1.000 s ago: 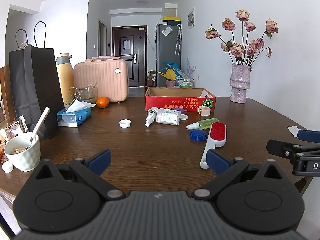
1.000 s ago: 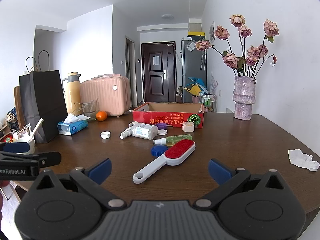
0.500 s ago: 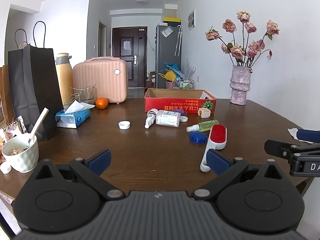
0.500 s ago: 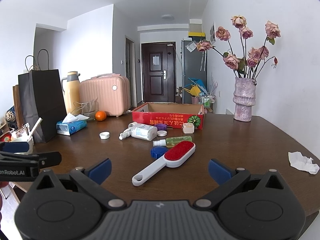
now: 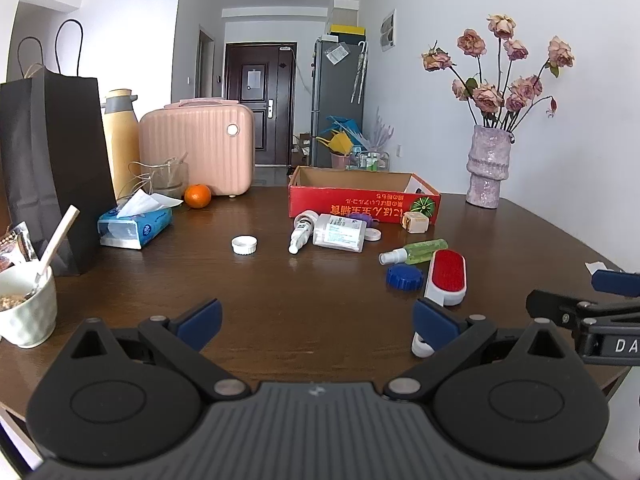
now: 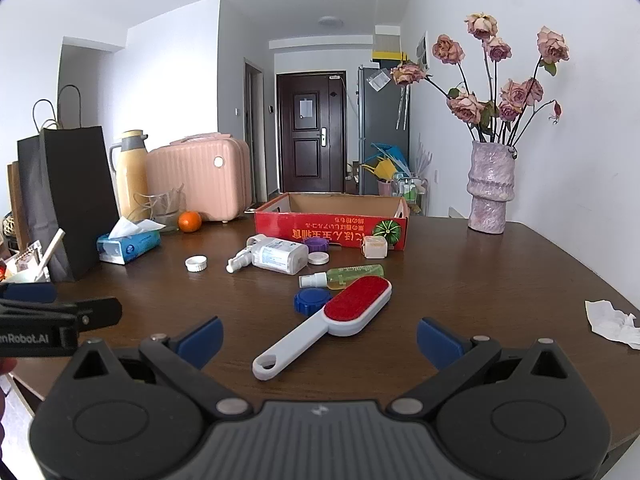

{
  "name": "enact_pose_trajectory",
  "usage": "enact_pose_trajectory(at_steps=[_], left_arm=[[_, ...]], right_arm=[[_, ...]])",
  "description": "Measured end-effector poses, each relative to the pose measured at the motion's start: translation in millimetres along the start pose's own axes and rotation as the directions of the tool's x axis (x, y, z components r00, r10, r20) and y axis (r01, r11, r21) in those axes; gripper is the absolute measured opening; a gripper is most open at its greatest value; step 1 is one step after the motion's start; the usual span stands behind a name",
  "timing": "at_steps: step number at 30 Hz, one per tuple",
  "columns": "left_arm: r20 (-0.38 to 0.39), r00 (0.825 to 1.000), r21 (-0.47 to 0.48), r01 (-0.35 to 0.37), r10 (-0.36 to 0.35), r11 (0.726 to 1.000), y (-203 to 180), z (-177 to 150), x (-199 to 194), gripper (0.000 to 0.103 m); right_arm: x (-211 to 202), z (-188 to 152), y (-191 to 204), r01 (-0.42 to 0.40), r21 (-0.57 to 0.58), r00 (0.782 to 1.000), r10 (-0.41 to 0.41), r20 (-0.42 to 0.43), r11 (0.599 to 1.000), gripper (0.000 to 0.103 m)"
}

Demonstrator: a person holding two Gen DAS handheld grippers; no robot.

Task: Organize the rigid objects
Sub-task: 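Reach the right gripper to the red lint brush and grasp its handle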

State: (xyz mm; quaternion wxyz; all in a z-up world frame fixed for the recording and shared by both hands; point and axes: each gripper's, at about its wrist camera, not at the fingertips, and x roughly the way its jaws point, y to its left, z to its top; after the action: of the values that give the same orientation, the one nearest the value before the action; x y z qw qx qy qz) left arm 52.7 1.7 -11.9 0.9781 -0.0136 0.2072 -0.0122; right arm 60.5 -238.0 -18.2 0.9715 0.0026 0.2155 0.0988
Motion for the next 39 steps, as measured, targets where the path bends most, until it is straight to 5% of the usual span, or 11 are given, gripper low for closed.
enact_pose_trajectory(at_steps=[39], left_arm=[[-0.18,0.983,-0.045,-0.039,0.031,0.998,32.6,32.7,156.9,0.103]], right_arm=[[174.7,20.3,-13.0,0.069,0.01,0.971,-0.064,-0.232,0.998,0.103]])
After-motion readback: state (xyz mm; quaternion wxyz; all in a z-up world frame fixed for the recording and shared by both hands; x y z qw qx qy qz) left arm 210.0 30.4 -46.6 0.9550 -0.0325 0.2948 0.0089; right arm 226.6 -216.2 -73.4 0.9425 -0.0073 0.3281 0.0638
